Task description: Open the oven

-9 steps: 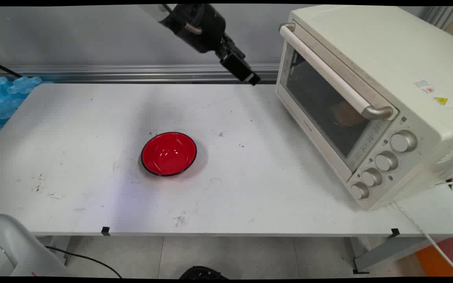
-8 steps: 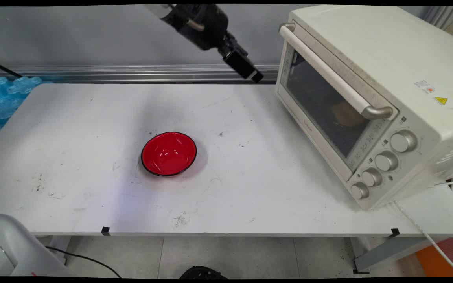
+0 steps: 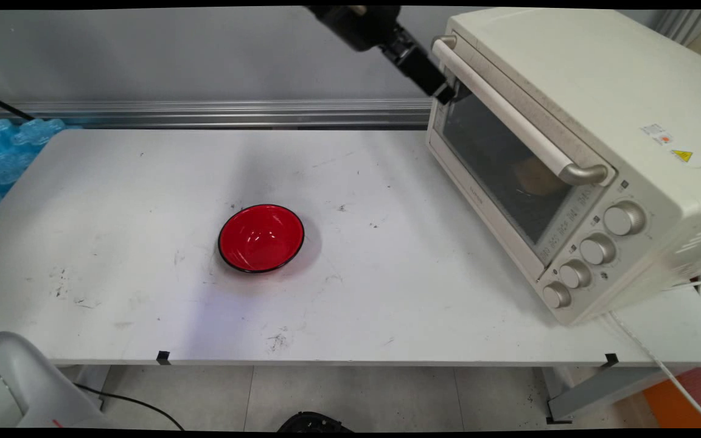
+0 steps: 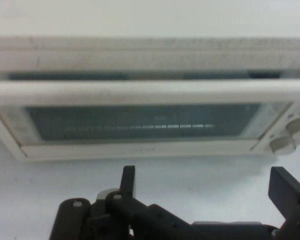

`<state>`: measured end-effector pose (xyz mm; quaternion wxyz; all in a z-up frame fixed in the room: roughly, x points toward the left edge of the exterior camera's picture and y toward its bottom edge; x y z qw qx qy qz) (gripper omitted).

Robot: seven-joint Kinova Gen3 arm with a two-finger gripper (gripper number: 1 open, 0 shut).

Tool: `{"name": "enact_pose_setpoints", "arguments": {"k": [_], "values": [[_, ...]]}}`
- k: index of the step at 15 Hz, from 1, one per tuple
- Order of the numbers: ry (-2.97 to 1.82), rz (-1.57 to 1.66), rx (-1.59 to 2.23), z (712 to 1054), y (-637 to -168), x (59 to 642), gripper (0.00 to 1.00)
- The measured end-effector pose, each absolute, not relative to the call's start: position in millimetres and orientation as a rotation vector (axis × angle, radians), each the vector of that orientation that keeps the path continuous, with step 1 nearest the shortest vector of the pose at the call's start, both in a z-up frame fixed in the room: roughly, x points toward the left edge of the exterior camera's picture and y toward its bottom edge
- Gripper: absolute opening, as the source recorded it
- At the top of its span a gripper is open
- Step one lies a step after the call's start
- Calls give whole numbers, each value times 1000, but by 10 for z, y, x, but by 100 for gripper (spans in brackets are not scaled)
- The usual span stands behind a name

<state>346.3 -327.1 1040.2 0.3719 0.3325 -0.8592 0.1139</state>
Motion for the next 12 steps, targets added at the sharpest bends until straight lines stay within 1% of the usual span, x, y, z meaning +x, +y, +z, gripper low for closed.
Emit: {"name": "enact_pose_setpoints", "arguments": {"k": [5,12], "values": [[-2201,300,840,10504,-3429,3210,100],[-2235,326,821,10559,-3692,2859,100]]}}
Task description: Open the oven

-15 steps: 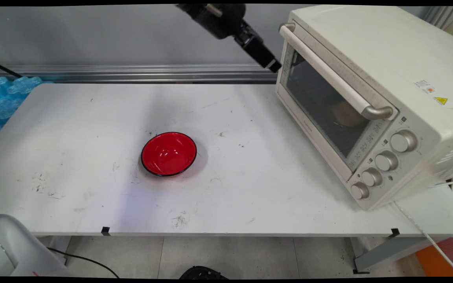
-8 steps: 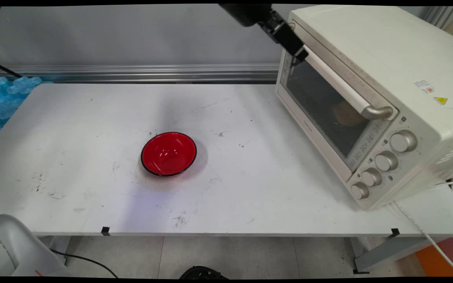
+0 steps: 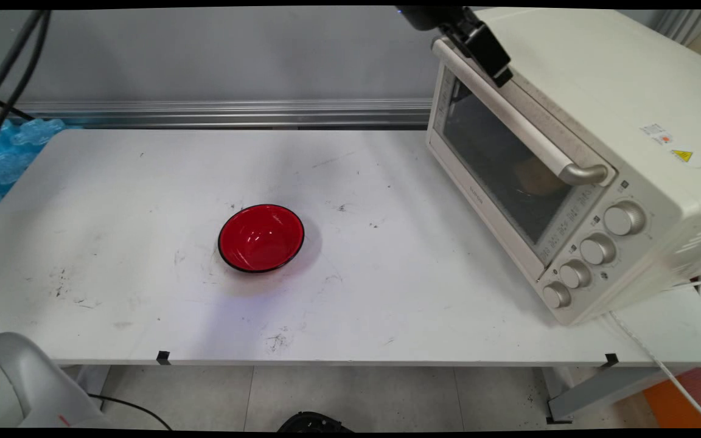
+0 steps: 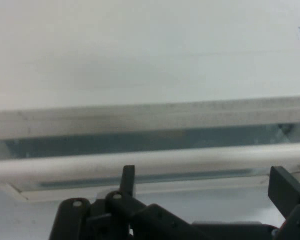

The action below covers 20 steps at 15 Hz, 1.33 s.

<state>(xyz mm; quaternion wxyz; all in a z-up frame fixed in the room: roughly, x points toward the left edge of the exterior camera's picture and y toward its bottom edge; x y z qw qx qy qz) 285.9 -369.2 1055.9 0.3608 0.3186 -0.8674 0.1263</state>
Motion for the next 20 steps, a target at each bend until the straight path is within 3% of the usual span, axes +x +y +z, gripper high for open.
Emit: {"name": "enact_pose_setpoints", "arguments": {"k": [8,9,20], "values": [[-2289,360,827,10552,-3945,2586,100],[-2297,363,831,10550,-3970,2562,0],[-2381,368,861,10499,-4156,2347,0]]}}
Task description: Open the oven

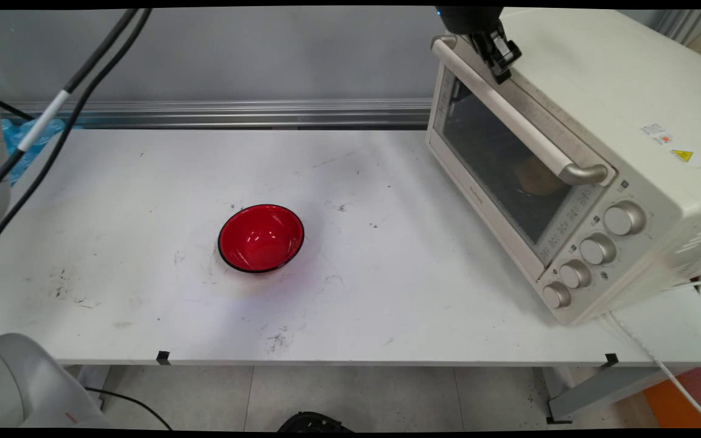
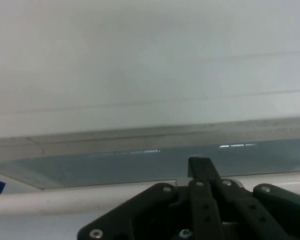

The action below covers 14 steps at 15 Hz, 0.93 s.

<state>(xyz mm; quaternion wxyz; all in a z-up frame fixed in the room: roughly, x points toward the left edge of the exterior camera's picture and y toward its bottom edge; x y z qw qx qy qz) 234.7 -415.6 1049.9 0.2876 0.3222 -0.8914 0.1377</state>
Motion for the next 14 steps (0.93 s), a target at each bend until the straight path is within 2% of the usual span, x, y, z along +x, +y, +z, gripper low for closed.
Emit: {"name": "enact_pose_setpoints", "arguments": {"k": [14], "values": [[-2419,375,920,10218,-4373,2254,0]]}}
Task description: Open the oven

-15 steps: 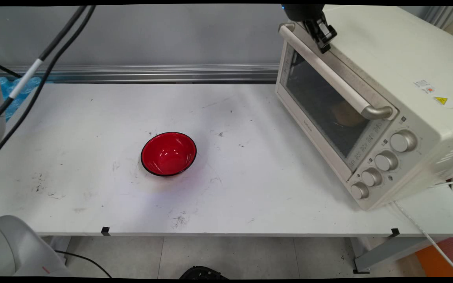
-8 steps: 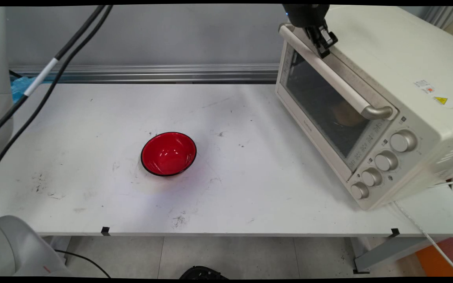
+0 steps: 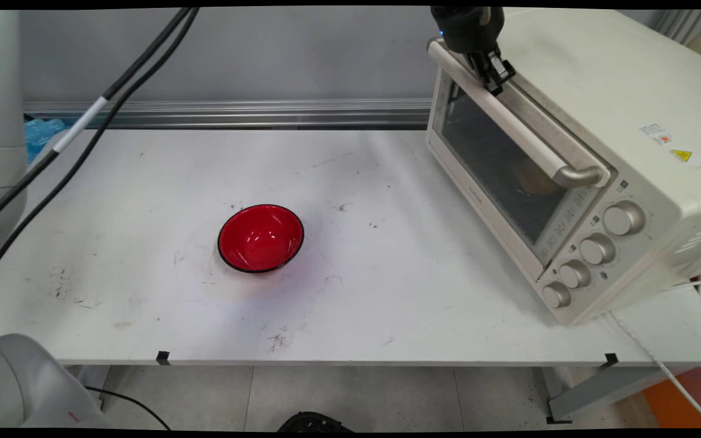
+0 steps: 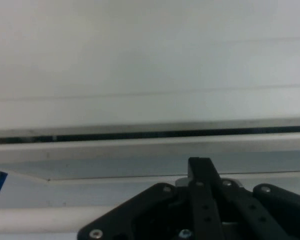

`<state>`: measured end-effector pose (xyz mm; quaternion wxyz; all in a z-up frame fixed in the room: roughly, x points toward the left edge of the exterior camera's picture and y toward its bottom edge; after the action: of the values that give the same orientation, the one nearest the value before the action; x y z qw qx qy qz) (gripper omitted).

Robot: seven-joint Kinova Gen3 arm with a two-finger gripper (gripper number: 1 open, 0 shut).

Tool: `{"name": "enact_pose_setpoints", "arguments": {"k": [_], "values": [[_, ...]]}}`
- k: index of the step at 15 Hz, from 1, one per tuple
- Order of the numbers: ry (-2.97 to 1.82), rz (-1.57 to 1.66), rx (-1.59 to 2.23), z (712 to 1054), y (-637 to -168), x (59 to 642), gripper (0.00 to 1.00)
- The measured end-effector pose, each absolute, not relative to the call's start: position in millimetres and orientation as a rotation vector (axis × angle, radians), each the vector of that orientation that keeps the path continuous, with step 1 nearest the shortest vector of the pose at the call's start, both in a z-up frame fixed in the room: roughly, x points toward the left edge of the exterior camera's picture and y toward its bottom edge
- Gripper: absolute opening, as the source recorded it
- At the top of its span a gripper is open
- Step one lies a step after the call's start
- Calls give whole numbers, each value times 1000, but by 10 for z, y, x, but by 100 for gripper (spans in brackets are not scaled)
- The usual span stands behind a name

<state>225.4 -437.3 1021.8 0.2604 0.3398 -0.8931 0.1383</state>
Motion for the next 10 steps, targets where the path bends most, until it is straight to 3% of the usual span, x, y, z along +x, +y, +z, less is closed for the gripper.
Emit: {"name": "enact_pose_setpoints", "arguments": {"k": [10], "values": [[-2452,351,971,10073,-4335,2345,0]]}}
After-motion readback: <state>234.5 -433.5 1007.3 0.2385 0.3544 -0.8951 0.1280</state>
